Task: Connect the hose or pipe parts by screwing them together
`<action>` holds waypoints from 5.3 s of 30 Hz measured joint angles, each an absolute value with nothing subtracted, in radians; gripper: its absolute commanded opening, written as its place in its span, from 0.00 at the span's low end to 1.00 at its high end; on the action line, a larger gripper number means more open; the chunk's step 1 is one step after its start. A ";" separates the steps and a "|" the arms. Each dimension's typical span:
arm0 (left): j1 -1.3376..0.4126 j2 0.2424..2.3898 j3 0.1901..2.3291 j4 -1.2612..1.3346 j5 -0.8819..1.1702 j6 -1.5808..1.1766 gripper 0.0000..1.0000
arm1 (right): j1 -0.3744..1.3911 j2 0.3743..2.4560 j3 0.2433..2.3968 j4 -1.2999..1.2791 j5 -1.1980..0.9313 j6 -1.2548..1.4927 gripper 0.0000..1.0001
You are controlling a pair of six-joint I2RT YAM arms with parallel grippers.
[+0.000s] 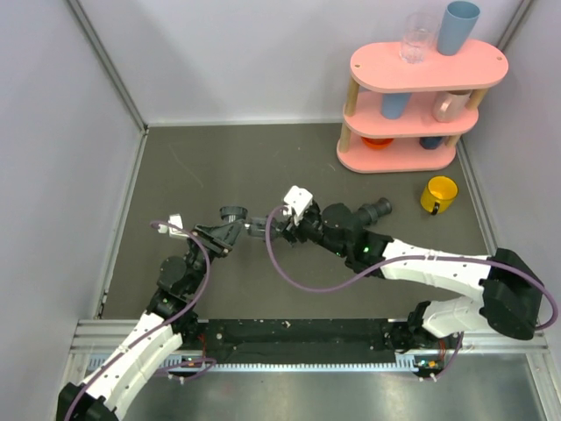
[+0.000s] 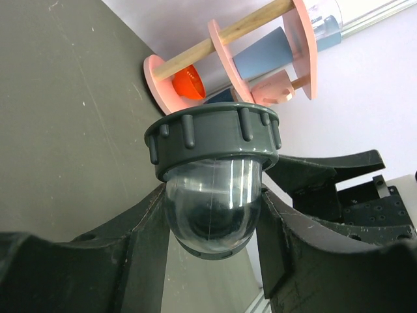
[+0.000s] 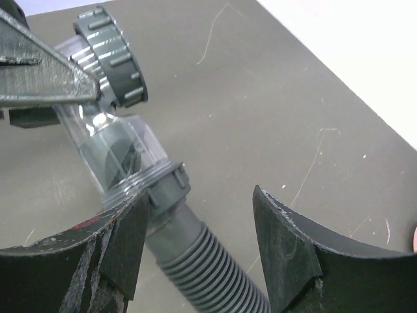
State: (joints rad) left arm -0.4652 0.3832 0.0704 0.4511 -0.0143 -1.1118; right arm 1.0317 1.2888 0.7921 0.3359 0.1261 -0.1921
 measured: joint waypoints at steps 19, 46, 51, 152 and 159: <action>-0.471 0.323 0.070 0.396 0.017 -1.107 0.00 | 1.029 1.082 0.753 0.223 -0.134 -0.316 0.79; -0.470 0.316 0.070 0.361 0.016 -1.098 0.00 | 1.026 1.292 0.819 0.161 -0.341 -0.435 0.72; -0.466 0.316 0.070 0.338 -0.005 -1.092 0.00 | 1.024 1.334 0.842 0.150 -0.338 -0.435 0.73; -0.467 0.281 0.059 0.223 0.003 -1.078 0.00 | 1.047 1.438 0.826 0.196 -0.262 -0.347 0.79; -0.472 0.257 0.057 0.245 0.050 -1.095 0.00 | 1.029 1.494 0.846 0.215 -0.298 -0.322 0.79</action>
State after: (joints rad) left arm -0.4721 0.2565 0.0574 0.2451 0.0498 -1.0950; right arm 1.0286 1.4937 0.8459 0.2146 -0.2981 -0.3218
